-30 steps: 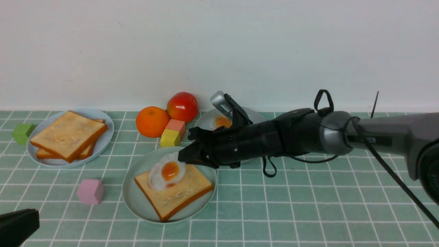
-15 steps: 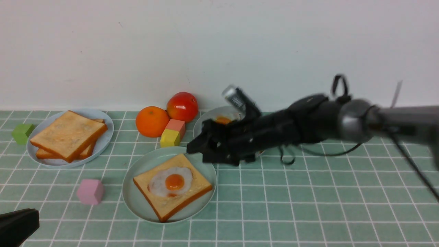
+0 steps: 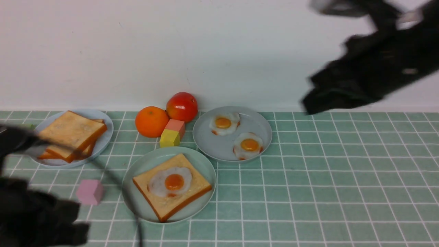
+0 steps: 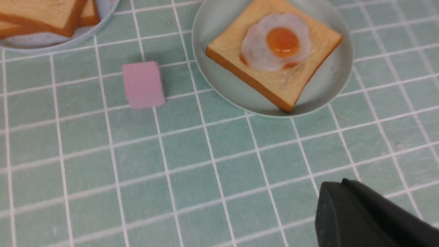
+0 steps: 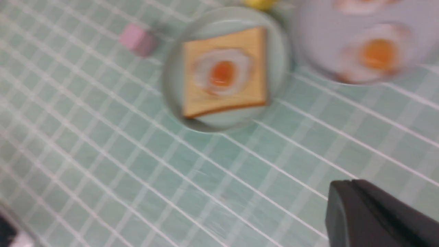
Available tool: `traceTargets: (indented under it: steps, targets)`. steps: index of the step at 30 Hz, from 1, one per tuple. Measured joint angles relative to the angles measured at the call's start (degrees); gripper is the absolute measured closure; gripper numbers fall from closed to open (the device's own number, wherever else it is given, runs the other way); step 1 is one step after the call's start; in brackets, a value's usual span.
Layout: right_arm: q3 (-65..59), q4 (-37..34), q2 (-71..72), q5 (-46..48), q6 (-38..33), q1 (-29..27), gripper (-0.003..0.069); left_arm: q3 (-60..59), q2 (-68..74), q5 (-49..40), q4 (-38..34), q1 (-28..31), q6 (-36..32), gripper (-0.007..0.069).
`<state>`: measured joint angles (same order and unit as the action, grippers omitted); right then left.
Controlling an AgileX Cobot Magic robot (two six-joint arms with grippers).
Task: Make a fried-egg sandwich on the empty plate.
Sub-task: Use the left arm to grab a slice of bread
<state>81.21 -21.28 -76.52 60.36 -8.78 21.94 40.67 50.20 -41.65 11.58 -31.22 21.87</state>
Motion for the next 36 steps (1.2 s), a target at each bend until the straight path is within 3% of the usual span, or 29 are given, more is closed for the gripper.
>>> traceTargets:
  steps: [4, 11, 12, 16, 20, 25, 29, 33, 36]
  targets:
    - [-5.6, 2.1, 9.4, 0.7, 2.1, 0.0, 0.0661, 6.3, 11.0, 1.2, 1.6, 2.1, -3.2, 0.0638]
    - [-15.8, 2.7, 22.2, 0.7, 1.8, 0.0, 0.0659, 19.4, 31.4, 4.0, -6.0, 20.6, -20.4, 0.0638]
    - [-15.9, 2.7, 22.5, 0.7, 1.8, 0.0, 0.0659, 19.7, 31.8, 4.2, -6.3, 20.6, -20.9, 0.0638]
    - [-17.4, 2.7, 24.1, 1.0, 0.7, 0.0, 0.0657, 25.7, 40.8, 7.5, -9.6, 29.6, -28.8, 0.0638]
    - [-17.5, 2.7, 24.5, 1.0, 0.3, 0.0, 0.0655, 30.0, 47.9, 9.0, -9.8, 33.5, -33.3, 0.0619]
    - [-17.7, 2.7, 24.5, 1.0, 0.2, 0.0, 0.0654, 33.2, 55.3, 11.3, -9.3, 34.3, -37.2, 0.0475]
    - [-19.1, 2.7, 24.5, 0.9, 0.1, 0.0, 0.065, 33.5, 59.8, 16.9, -6.8, 34.3, -38.0, 0.0316]
    - [-20.6, 2.7, 24.5, 0.9, 0.1, 0.0, 0.0647, 33.5, 62.2, 19.5, -3.7, 34.3, -38.0, 0.023]
    - [-21.1, 2.2, 24.5, 0.9, 0.1, 0.0, 0.0644, 33.6, 63.6, 19.9, -2.1, 34.3, -38.1, 0.0216]
